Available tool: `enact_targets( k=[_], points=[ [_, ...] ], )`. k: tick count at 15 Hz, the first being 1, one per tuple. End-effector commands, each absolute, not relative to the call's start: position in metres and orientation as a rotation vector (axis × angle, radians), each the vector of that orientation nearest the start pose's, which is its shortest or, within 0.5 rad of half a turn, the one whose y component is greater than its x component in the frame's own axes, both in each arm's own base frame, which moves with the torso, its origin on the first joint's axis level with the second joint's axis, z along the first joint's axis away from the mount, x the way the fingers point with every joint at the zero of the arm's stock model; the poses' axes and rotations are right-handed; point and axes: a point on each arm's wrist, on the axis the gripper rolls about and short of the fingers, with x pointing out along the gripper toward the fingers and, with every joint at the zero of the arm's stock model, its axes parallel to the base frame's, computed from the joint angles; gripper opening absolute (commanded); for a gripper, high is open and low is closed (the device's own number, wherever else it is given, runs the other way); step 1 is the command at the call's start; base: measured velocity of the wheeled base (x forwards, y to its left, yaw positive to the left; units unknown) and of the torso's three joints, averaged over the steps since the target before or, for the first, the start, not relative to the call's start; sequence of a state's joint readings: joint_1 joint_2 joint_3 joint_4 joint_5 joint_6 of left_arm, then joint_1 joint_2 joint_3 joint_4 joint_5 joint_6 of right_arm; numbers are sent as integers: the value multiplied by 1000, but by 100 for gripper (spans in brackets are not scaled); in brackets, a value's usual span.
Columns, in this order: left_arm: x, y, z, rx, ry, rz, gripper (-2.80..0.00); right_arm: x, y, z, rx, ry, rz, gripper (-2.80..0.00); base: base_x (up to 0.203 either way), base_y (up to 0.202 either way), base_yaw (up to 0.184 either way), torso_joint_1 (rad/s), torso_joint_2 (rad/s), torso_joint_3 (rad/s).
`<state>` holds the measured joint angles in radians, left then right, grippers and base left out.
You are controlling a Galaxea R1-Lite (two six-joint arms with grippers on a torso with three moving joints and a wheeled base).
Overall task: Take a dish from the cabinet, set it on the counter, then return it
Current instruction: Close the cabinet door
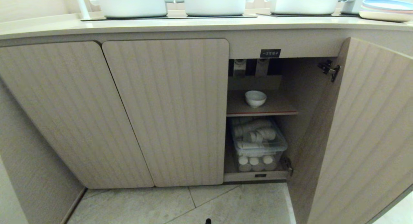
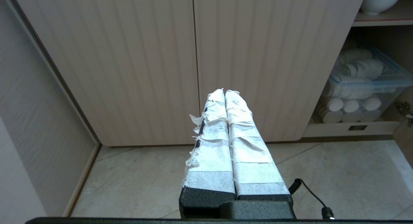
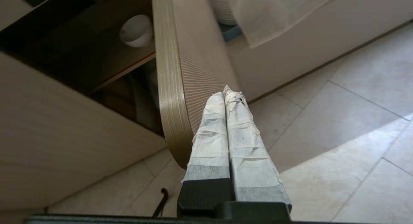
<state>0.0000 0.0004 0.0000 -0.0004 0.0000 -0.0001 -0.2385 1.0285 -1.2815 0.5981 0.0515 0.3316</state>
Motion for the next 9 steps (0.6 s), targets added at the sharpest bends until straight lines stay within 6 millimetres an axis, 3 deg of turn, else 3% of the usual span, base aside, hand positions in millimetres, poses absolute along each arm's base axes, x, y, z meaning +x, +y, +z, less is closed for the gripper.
enact_targets(
  k=[1,9],
  points=[
    [-23,0,75,0,0,0,-280,86,-15,339,382,312,-191,-280,0,0,0,0,0,0],
    [-23,0,75,0,0,1,-280,85,-3,329,459,374,-4,-280,0,0,0,0,0,0]
  ],
)
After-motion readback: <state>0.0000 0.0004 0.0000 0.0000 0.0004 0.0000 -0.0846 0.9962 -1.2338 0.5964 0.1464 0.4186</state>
